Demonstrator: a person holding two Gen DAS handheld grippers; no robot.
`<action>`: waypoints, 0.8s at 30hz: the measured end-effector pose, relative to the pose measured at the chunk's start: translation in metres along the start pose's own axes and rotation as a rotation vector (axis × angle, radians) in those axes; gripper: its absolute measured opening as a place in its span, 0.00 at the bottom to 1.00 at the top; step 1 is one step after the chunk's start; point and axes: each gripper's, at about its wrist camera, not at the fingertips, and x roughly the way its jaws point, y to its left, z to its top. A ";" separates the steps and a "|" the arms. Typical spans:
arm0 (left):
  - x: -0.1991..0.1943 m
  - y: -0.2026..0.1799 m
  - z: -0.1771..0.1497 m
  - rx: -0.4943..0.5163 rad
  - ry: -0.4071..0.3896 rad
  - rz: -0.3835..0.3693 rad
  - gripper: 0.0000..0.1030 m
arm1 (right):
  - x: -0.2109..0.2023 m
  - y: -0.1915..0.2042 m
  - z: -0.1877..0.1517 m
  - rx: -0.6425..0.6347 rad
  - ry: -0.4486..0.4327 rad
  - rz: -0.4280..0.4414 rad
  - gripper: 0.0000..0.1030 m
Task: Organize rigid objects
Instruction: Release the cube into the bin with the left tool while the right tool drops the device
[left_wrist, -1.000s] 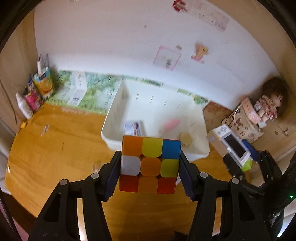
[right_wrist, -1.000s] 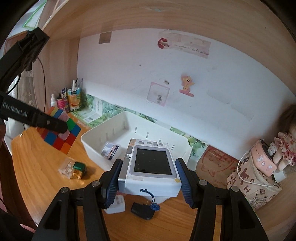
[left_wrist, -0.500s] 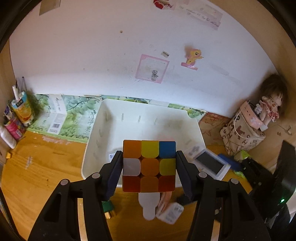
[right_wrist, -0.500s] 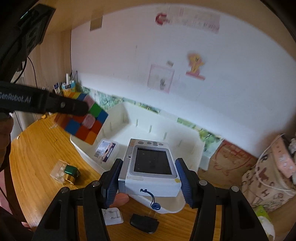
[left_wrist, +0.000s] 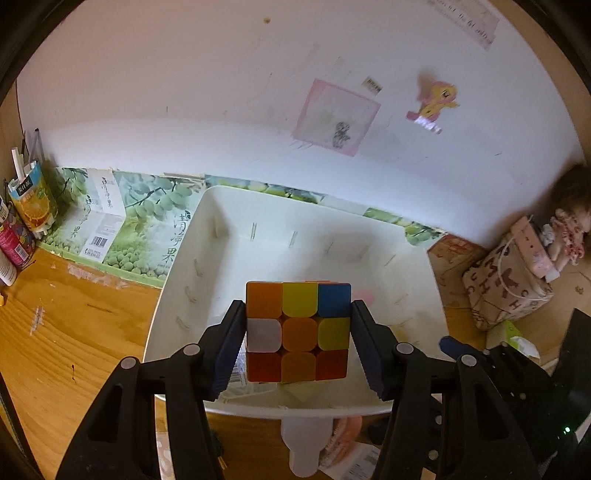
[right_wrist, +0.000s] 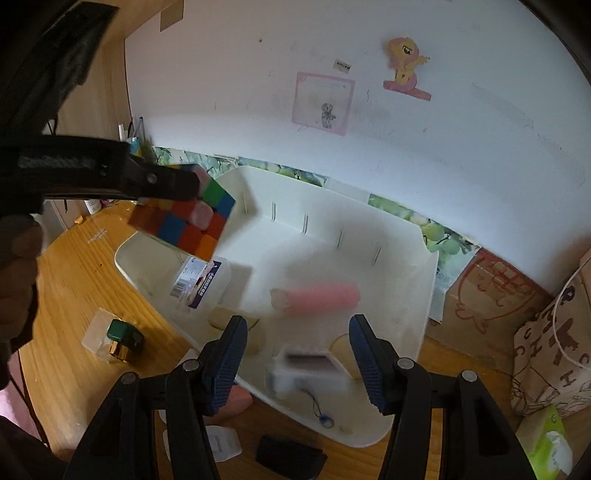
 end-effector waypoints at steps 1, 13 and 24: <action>0.002 0.000 0.001 -0.003 0.003 0.005 0.59 | 0.002 0.000 0.000 -0.006 0.006 -0.004 0.56; -0.023 0.003 0.008 0.003 -0.123 0.043 0.79 | 0.002 0.001 0.001 -0.015 0.018 -0.014 0.58; -0.073 0.009 0.005 -0.018 -0.218 0.054 0.79 | -0.029 0.020 0.008 -0.065 -0.038 -0.039 0.73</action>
